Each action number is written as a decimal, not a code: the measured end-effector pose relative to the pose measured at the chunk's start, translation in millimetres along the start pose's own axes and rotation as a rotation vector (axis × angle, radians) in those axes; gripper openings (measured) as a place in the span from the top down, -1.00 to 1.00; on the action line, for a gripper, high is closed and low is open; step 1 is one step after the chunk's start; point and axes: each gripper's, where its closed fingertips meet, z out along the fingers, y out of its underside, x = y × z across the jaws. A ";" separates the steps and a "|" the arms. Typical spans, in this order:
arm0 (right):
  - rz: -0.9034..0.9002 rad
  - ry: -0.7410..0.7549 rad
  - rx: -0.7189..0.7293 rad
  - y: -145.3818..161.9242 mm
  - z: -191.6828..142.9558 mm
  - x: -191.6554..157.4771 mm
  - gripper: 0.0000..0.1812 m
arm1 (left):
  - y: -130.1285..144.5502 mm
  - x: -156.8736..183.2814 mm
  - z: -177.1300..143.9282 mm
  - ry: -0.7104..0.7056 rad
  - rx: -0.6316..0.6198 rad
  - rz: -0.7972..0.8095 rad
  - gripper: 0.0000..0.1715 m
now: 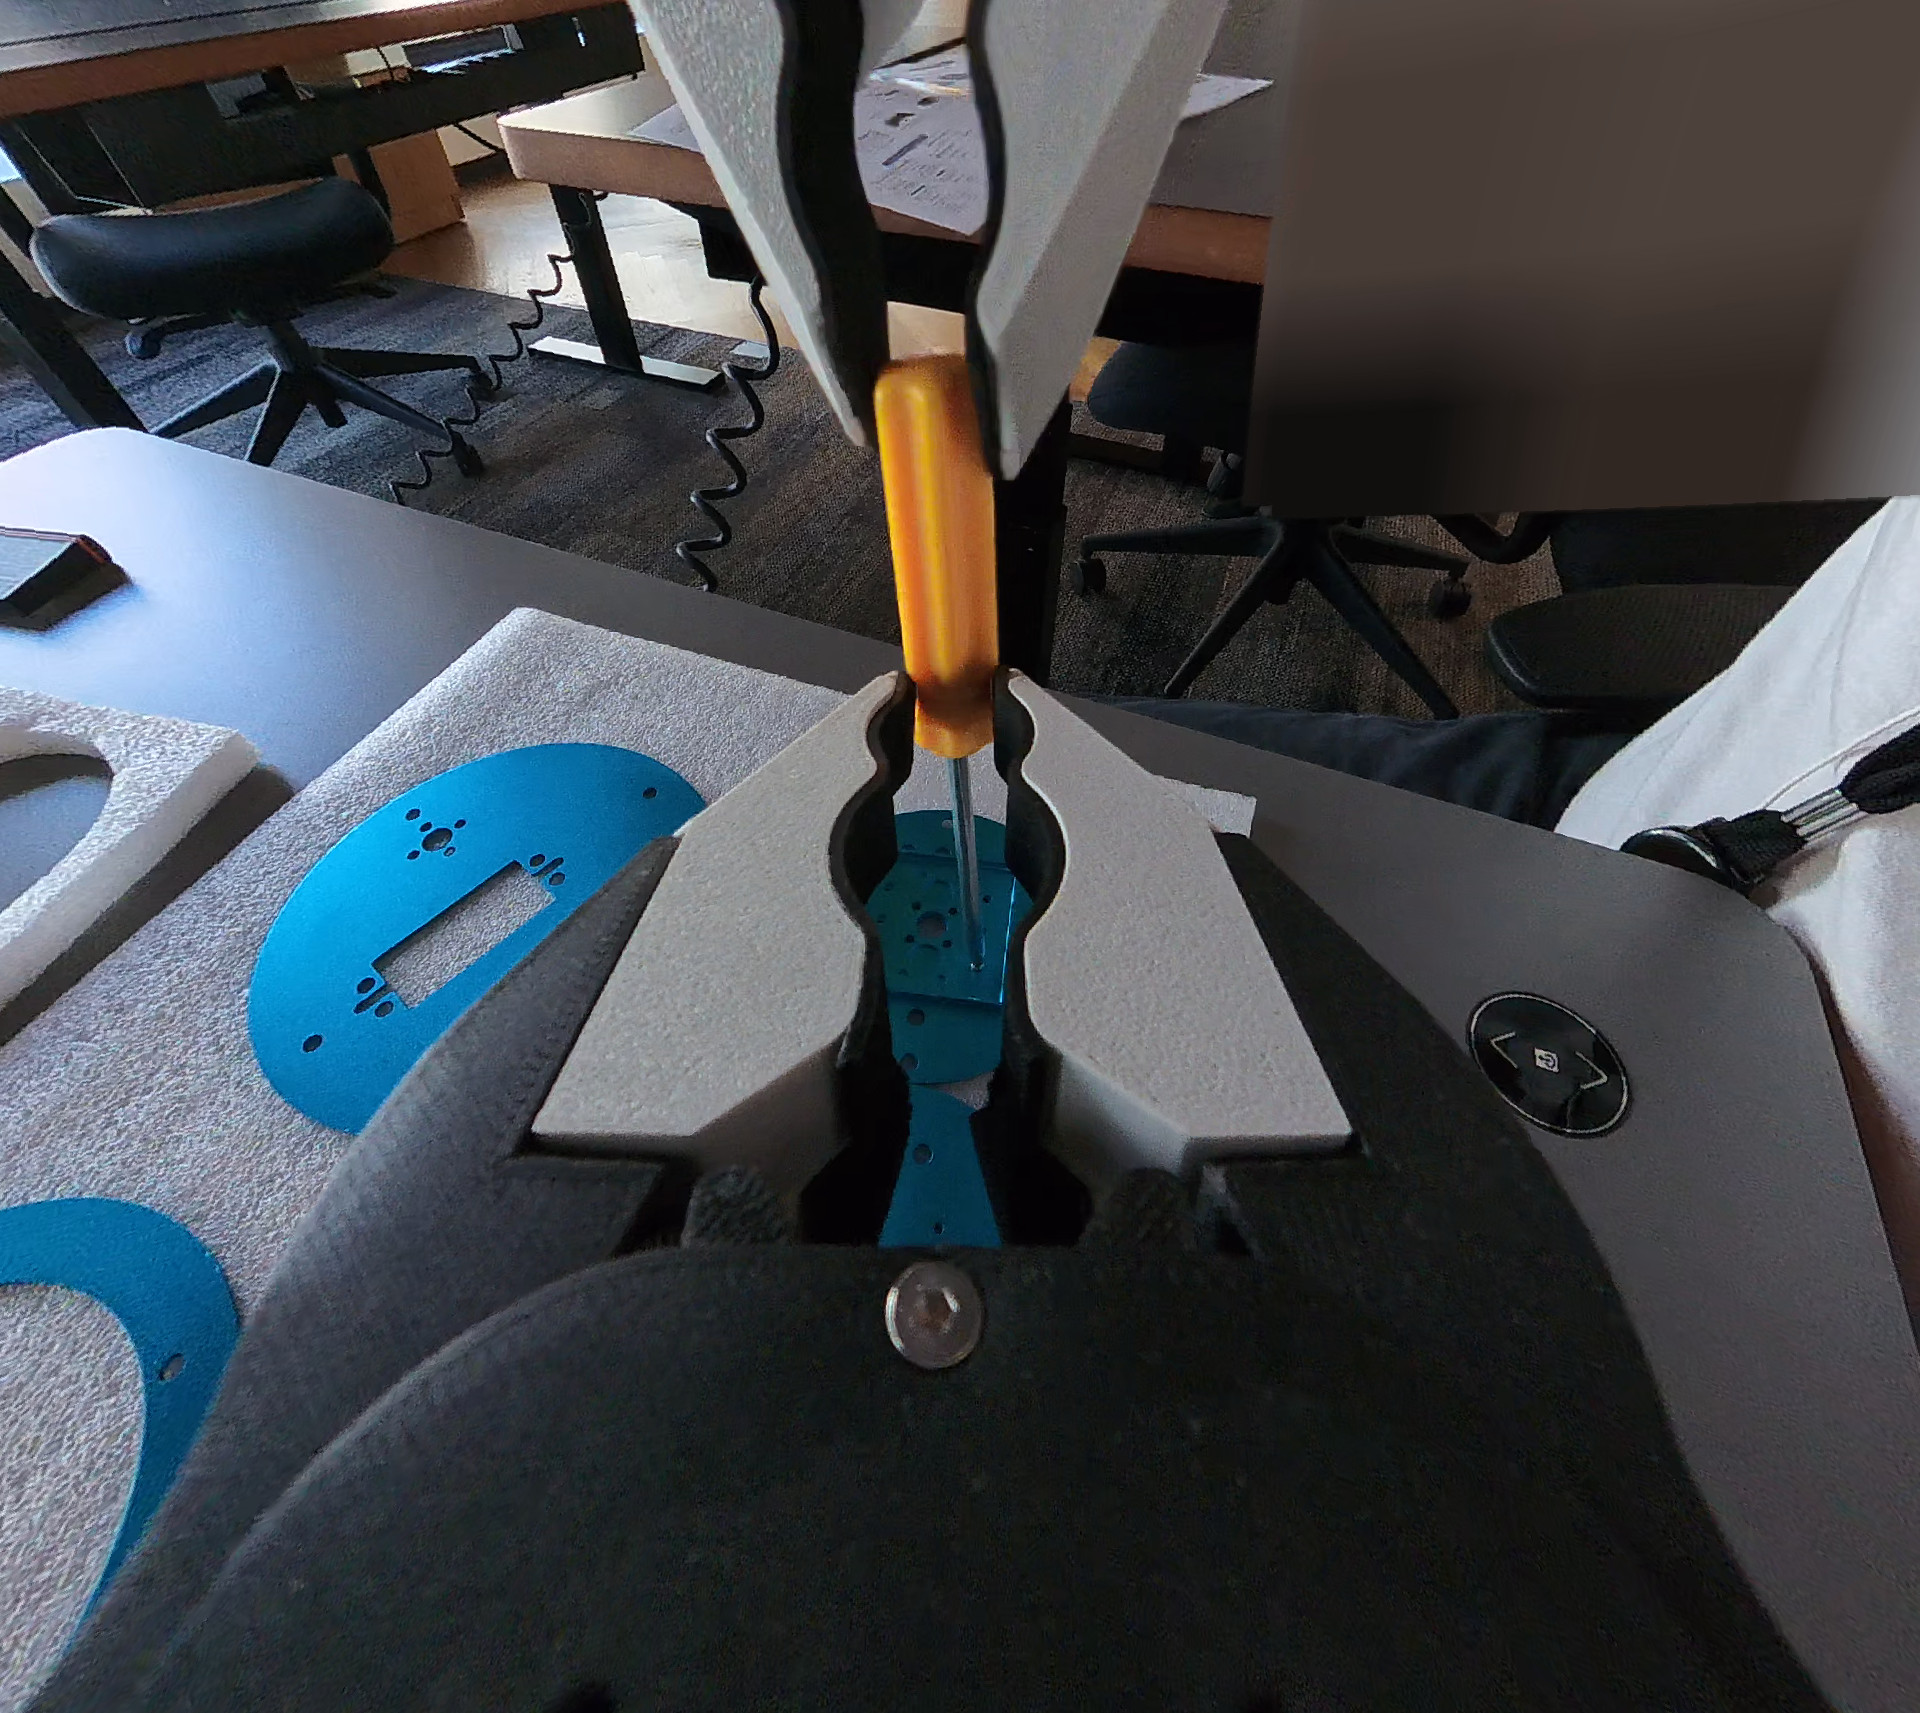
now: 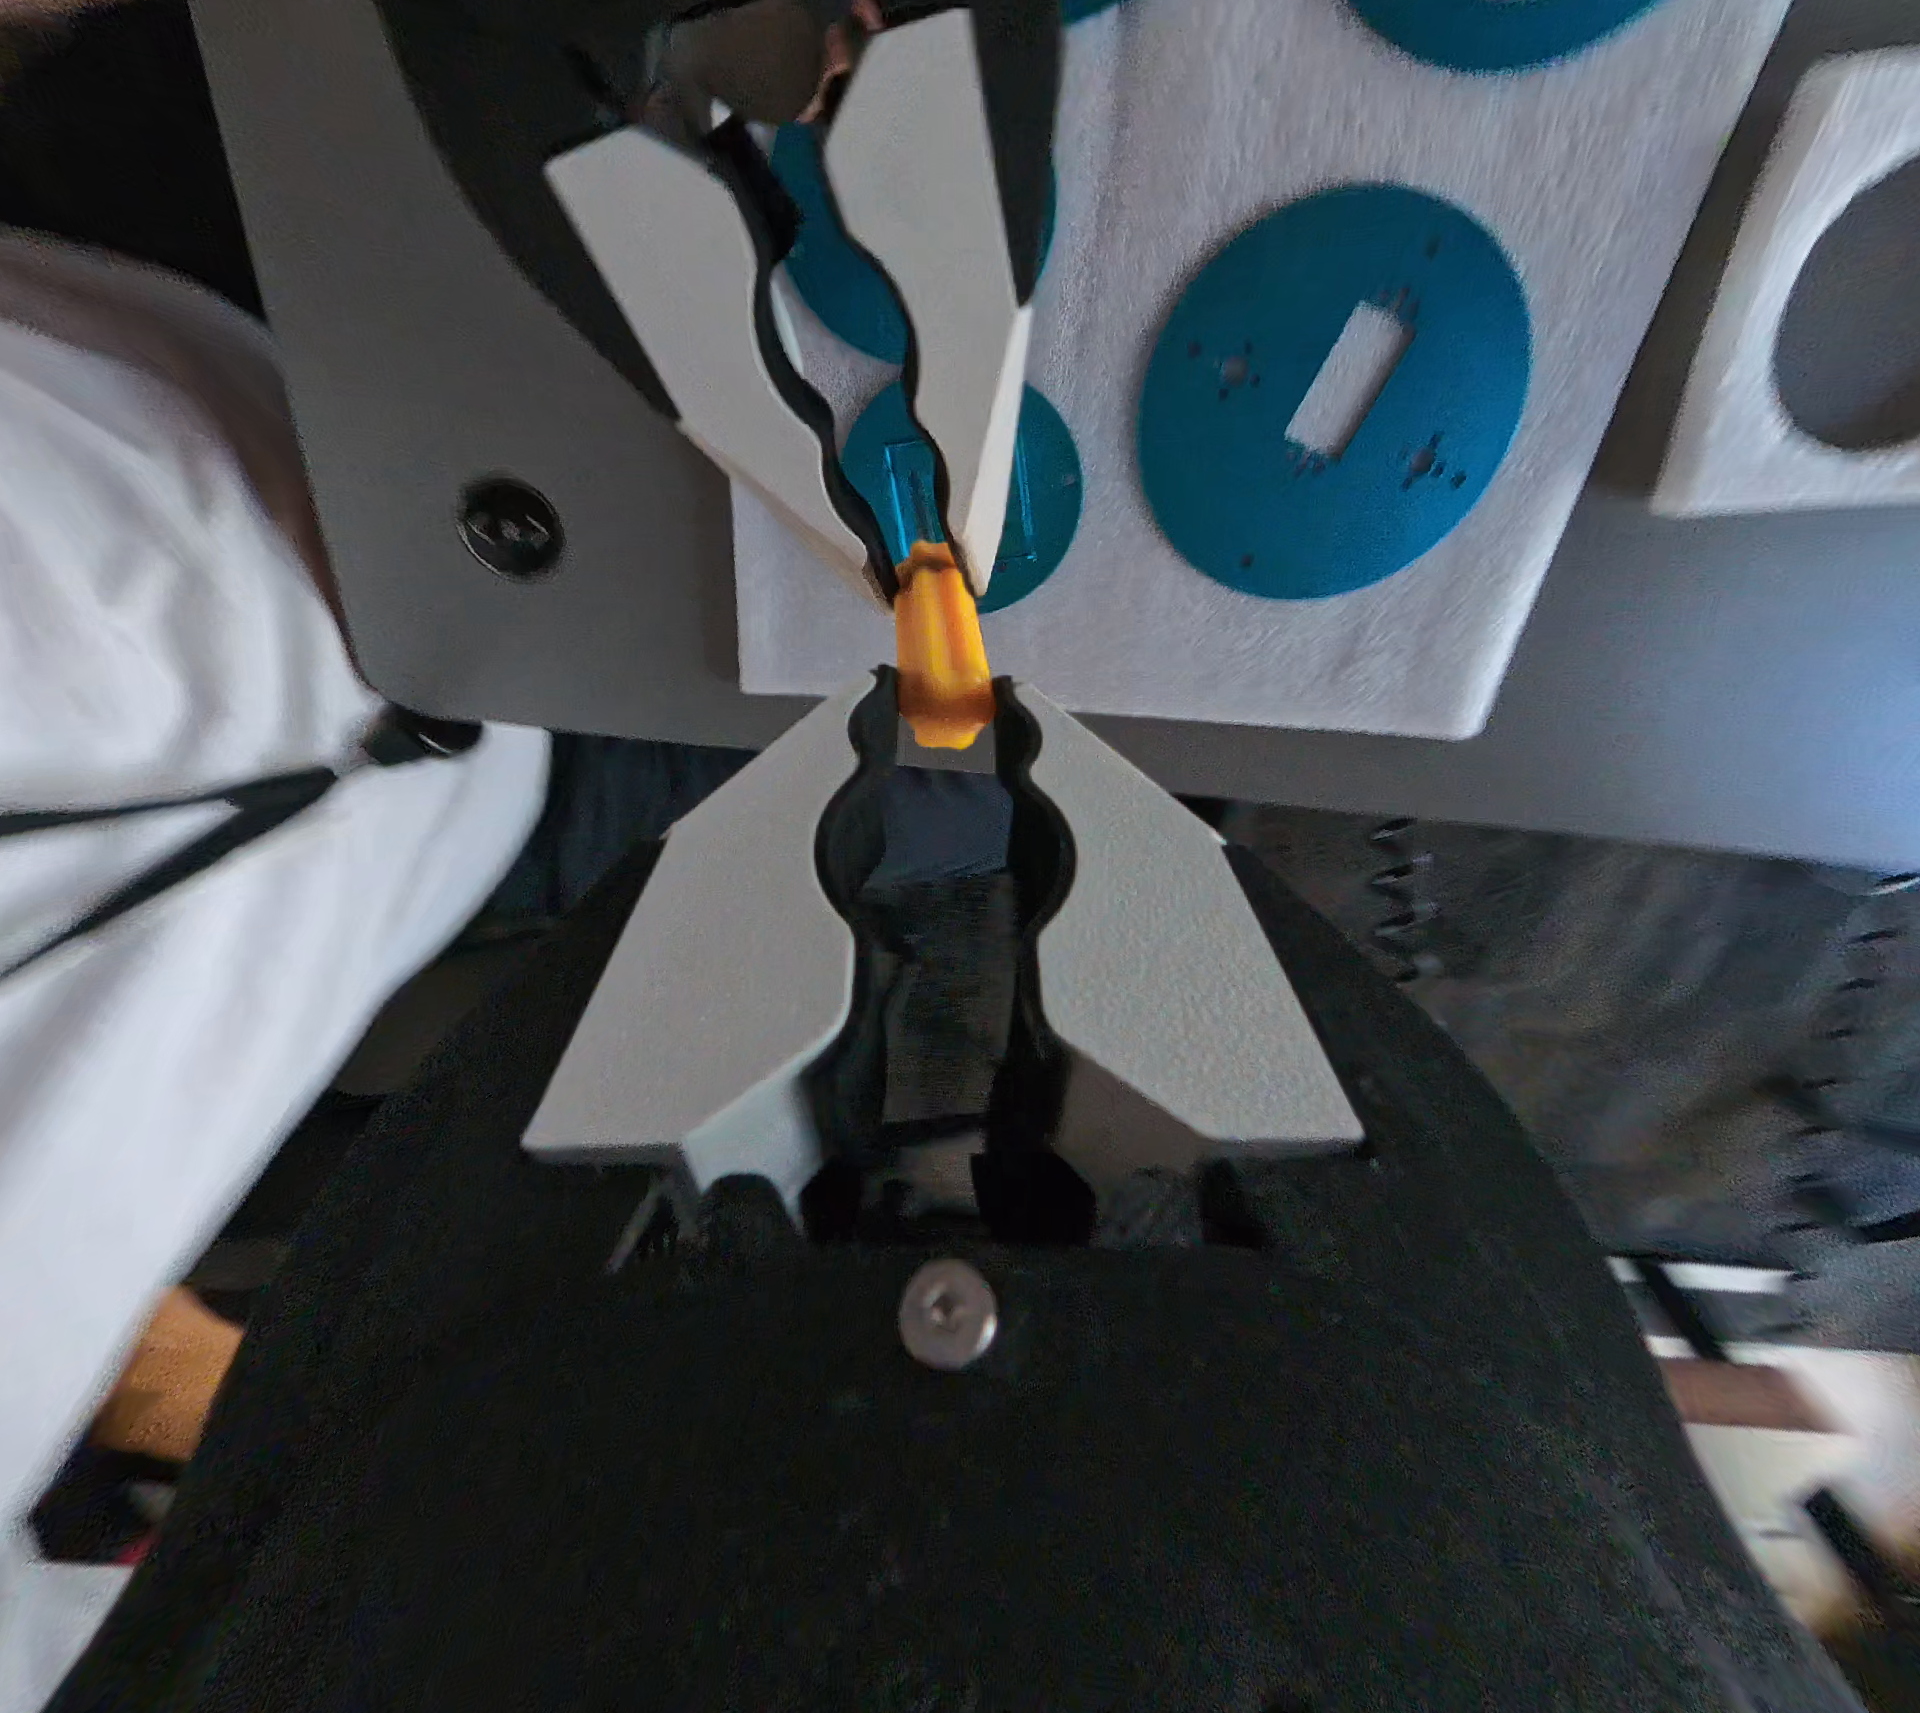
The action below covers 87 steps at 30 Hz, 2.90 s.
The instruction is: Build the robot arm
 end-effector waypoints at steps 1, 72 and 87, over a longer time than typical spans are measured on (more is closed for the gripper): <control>0.099 -0.033 0.008 -0.9 -0.1 -0.1 0.81 | 0.2 -0.3 0.1 -0.002 -0.001 0.000 0.85; -0.010 -0.036 -0.050 -3.9 -0.7 -0.5 0.80 | -18.7 -5.1 -14.4 0.004 0.050 -0.152 0.56; -0.254 -0.038 -0.021 -7.0 -0.8 -2.1 0.82 | -38.3 -0.7 -7.3 -0.050 0.080 -0.021 0.77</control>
